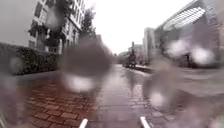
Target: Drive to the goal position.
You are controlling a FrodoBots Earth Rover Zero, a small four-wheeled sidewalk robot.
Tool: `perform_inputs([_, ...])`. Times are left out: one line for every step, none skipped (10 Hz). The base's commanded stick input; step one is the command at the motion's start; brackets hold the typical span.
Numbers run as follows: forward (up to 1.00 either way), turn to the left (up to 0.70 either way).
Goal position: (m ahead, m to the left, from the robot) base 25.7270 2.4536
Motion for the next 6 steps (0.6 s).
perform_inputs([0.70, 0.00])
perform_inputs([0.70, 0.00])
perform_inputs([0.70, 0.00])
perform_inputs([0.70, 0.00])
perform_inputs([0.70, 0.00])
perform_inputs([0.70, 0.00])
